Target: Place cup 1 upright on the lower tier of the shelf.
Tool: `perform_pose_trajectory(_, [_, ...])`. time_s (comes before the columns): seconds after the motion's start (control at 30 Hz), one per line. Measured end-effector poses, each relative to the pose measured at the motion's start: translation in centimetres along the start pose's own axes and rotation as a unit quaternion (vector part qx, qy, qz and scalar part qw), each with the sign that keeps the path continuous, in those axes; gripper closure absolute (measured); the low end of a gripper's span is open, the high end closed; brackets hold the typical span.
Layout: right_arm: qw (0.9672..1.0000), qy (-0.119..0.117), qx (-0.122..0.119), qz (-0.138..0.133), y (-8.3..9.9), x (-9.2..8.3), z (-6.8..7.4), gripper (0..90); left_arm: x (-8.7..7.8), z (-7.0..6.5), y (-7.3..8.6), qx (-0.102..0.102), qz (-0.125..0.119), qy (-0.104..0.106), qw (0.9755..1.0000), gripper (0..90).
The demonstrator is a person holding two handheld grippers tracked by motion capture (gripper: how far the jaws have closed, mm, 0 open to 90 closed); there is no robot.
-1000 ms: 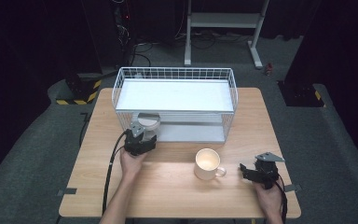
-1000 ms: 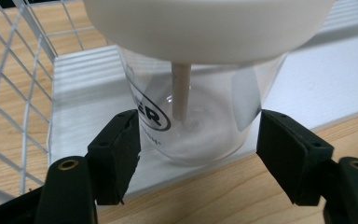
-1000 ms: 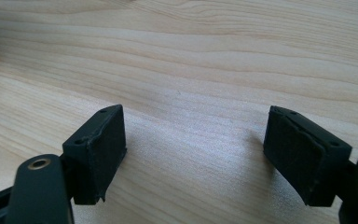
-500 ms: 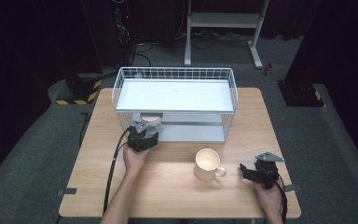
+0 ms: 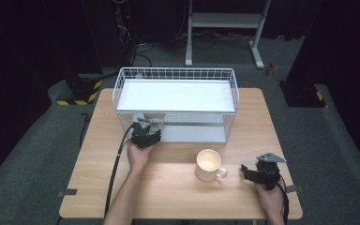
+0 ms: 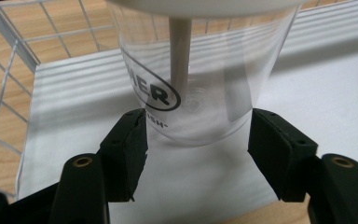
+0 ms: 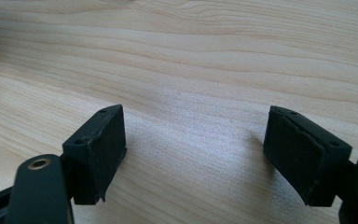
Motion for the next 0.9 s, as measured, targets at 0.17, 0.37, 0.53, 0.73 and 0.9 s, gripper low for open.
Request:
perform_pose_trajectory(0.17, [1.0000,0.000,0.000,0.000,0.0,0.0,0.0,20.9,0.4,-0.1,-0.5,-0.012,0.003,0.000,0.9999,39.1])
perform_pose_trajectory(0.37, [1.0000,0.000,0.001,0.000,0.0,0.0,0.0,20.9,1.0,-0.2,-0.9,-0.012,0.013,-0.006,0.9998,39.1])
perform_pose_trajectory(0.53, [1.0000,0.000,0.001,0.000,0.0,0.0,0.0,20.9,1.2,0.0,-1.0,-0.028,0.011,-0.004,0.9995,39.1])
perform_pose_trajectory(0.73, [1.0000,0.000,0.001,0.000,0.0,0.0,0.0,20.9,0.6,-0.2,-1.0,-0.030,0.004,0.000,0.9995,35.4])
perform_pose_trajectory(0.9, [1.0000,0.000,0.001,0.000,0.0,0.0,0.0,20.9,-0.4,-0.7,-0.7,-0.026,0.006,0.018,0.9995,32.9])
Point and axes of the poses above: each handheld gripper's, and its own axes: x roughly forward along the jaws, y roughly out of its underside, z roughly to its left, the point moved 1 cm from there along x, roughly forward along the jaws, and after that the axes turned 13 degrees about -x, right-handed, at the moved point
